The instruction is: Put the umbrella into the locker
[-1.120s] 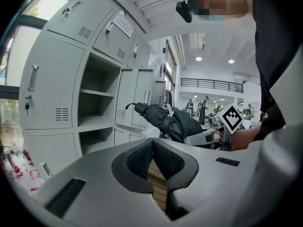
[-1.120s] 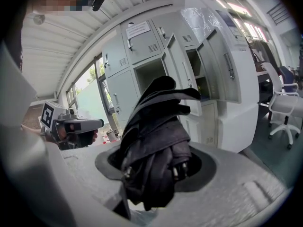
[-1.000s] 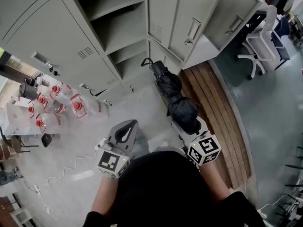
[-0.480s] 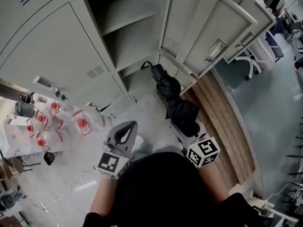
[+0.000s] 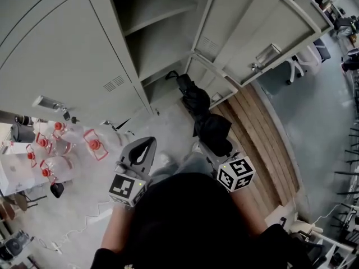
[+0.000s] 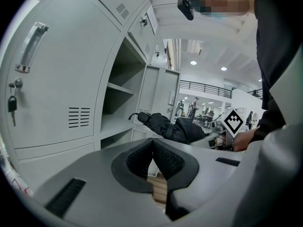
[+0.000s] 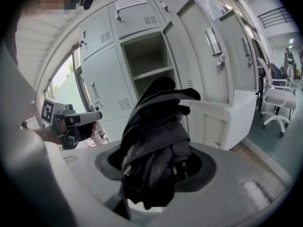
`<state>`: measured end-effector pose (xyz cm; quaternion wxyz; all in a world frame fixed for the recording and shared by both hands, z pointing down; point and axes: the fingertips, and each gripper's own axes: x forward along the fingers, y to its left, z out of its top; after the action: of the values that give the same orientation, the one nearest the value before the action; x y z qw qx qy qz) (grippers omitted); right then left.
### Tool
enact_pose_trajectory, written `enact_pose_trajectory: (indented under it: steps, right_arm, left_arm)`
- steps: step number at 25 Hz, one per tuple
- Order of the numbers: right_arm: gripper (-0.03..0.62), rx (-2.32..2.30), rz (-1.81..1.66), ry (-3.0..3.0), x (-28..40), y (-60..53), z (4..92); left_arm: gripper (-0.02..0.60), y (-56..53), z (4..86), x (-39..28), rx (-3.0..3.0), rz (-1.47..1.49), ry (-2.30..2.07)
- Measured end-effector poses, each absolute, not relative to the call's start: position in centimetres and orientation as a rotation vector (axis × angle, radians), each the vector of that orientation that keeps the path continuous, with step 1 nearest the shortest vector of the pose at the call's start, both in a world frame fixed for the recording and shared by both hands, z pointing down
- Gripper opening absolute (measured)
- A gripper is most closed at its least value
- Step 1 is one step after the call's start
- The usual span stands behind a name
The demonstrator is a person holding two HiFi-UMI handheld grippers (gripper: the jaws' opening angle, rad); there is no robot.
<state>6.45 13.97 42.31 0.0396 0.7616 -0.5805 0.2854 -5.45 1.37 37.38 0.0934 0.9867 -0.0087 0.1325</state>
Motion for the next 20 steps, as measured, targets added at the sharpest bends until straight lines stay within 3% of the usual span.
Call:
enact_pose_trajectory:
  steps: [20]
  right_arm:
    - [0.244, 1.931, 1.007, -1.878, 10.3, 6.0, 54.4]
  left_arm:
    - [0.009, -1.6, 40.7, -5.8, 2.795, 0.509, -0.443]
